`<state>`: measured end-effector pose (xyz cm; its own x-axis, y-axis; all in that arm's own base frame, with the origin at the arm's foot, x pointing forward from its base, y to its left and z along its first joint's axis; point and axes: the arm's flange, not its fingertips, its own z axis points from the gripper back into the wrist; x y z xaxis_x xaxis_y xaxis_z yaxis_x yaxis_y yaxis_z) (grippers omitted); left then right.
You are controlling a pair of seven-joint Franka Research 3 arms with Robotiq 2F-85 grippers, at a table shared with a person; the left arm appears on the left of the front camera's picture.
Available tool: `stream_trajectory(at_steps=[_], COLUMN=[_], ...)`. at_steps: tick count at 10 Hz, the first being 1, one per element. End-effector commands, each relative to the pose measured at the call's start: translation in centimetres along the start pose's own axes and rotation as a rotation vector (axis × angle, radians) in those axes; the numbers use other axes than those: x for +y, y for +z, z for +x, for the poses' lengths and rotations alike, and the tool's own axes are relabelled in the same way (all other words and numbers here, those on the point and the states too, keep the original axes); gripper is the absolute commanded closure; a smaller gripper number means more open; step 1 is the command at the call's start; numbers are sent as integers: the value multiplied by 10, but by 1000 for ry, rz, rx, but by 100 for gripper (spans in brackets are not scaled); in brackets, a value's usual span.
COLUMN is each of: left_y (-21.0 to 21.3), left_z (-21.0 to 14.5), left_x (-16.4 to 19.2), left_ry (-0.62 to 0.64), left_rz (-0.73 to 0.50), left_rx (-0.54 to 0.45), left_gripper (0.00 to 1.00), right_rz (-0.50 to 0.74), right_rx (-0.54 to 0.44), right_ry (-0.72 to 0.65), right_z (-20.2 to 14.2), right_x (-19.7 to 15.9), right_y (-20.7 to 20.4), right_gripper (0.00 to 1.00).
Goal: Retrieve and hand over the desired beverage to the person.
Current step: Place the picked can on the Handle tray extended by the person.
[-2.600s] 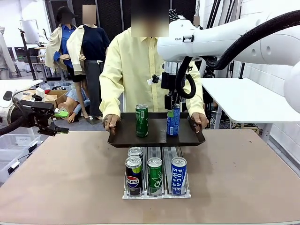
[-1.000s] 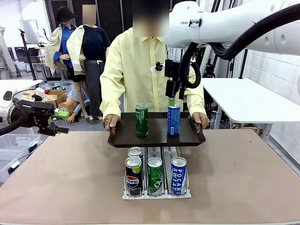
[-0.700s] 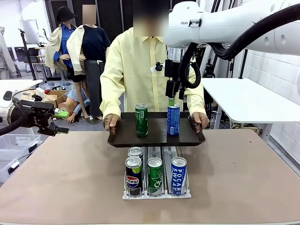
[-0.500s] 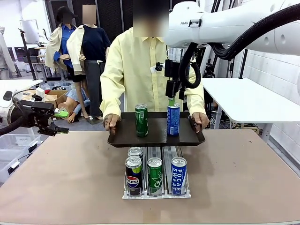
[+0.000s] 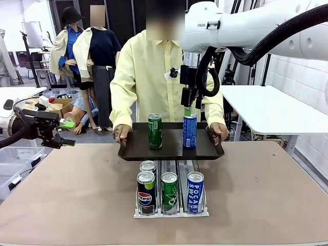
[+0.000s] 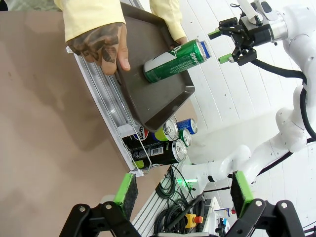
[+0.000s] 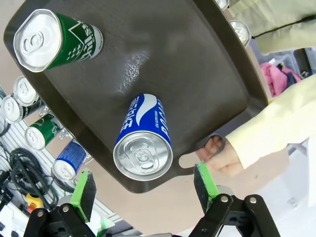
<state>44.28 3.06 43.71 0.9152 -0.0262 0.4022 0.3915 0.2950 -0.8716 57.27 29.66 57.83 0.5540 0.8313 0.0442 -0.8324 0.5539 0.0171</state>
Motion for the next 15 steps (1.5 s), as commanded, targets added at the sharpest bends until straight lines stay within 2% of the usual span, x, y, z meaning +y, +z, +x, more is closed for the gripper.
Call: stream_trajectory(at_steps=[1,5,9,12,15], left_y=[2,2,2,2,2], left_z=[0,0,0,0,0], left_x=[-1,-1,-1,-1,-1], left_ry=[-4,-4,-4,-4,-4], left_rz=[-2,-2,-2,-2,-2], left_rx=[-5,-5,-5,-5,-5], left_gripper=[0,0,0,0,0], right_rz=[0,156,287,454,587], right_rx=[0,-139,-286,-437,-562], right_ry=[0,-131,-243,-347,-459], right_z=[0,-60,-138,-204,-261], right_x=[0,-13,-22,-51,-69], right_y=[0,27,36,23,-9], right_gripper=[0,0,0,0,0])
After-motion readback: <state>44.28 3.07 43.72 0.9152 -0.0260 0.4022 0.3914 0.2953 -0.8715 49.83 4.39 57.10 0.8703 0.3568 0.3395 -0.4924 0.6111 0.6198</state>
